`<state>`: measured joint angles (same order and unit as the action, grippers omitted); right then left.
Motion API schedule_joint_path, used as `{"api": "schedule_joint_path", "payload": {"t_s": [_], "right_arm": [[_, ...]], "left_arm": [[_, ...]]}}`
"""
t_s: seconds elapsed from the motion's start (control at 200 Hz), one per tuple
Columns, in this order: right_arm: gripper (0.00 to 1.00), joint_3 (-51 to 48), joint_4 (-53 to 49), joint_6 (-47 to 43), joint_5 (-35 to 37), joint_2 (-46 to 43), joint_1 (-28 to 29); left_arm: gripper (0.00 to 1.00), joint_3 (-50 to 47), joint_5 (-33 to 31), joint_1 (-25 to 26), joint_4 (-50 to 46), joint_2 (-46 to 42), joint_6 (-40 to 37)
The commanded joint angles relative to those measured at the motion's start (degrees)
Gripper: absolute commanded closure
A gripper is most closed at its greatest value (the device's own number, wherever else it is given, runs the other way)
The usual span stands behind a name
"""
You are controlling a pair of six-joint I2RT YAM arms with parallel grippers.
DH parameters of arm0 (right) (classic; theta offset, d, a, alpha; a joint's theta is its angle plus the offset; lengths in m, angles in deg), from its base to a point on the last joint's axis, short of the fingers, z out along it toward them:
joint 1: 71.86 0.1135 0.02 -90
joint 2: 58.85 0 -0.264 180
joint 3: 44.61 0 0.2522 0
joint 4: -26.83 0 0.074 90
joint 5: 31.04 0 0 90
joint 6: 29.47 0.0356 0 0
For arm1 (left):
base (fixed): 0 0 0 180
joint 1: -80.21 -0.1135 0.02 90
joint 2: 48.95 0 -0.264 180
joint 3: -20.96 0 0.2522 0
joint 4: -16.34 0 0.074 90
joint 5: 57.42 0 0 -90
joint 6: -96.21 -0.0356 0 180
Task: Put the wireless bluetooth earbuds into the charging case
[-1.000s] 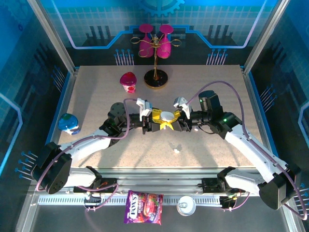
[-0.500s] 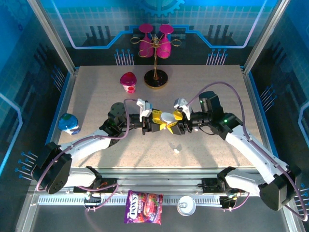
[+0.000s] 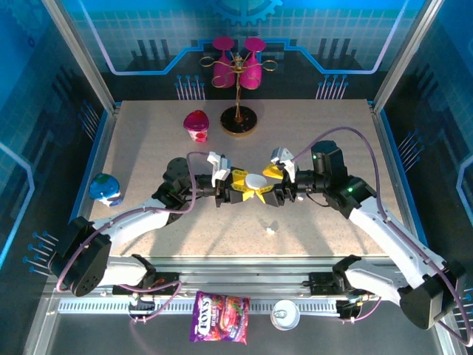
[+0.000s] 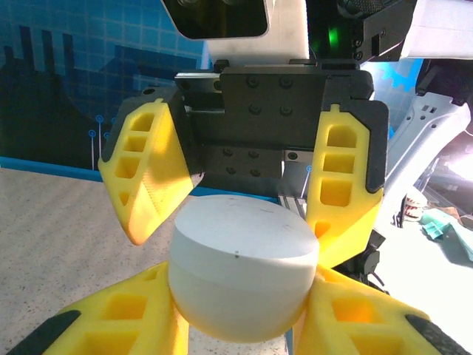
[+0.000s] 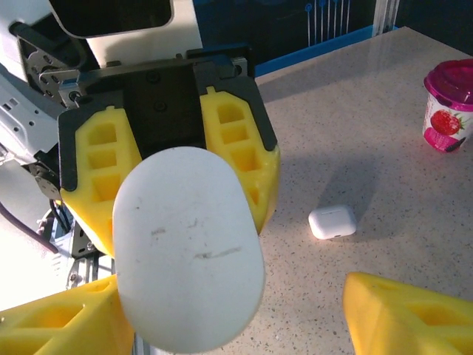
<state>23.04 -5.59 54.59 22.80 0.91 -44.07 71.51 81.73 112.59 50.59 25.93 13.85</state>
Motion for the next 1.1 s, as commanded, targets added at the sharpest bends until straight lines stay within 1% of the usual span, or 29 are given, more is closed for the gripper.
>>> {"api": "schedule_joint_path", "payload": {"t_s": [0.0, 0.095, 0.495, 0.605, 0.72, 0.785, 0.891, 0.986, 1.096], "right_arm": [[0.28, -0.79, 4.42, 2.37, 1.30, -1.58, -1.57], [0.28, -0.73, 5.37, 3.12, 0.00, -1.84, -2.03], [0.26, 0.49, 8.84, 6.76, 0.26, -1.43, -3.97], [0.16, 1.02, 10.09, 7.09, -1.06, -1.15, -4.26], [0.00, 0.61, 12.94, 8.75, -1.87, -1.92, -4.32], [0.00, -0.47, 15.53, 11.06, -2.22, -2.75, -4.79], [0.00, -2.89, 19.94, 15.25, -2.68, -4.48, -6.68], [0.00, -5.72, 22.38, 20.02, -4.07, -5.92, -10.37], [0.00, -8.28, 22.52, 26.26, -4.27, -6.25, -15.68]], "left_arm": [[0.70, -1.25, 2.97, -0.37, 3.43, 0.01, -0.08], [0.71, -2.23, 2.93, -0.65, 4.51, 0.07, -0.96], [0.71, -4.36, 2.40, -1.10, 7.23, 0.36, -4.03], [0.72, -4.28, 1.54, -1.18, 7.38, 1.01, -3.88], [0.72, -4.36, 0.04, -1.46, 8.60, 2.15, -3.28], [0.72, -4.62, -0.11, -1.94, 10.45, 3.05, -2.30], [0.72, -5.06, -0.29, -2.99, 14.67, 4.67, 0.40], [0.73, -5.43, -0.31, -3.94, 17.36, 5.71, 2.08], [0.73, -5.03, -1.00, -4.02, 14.84, 5.66, 0.56]]}}
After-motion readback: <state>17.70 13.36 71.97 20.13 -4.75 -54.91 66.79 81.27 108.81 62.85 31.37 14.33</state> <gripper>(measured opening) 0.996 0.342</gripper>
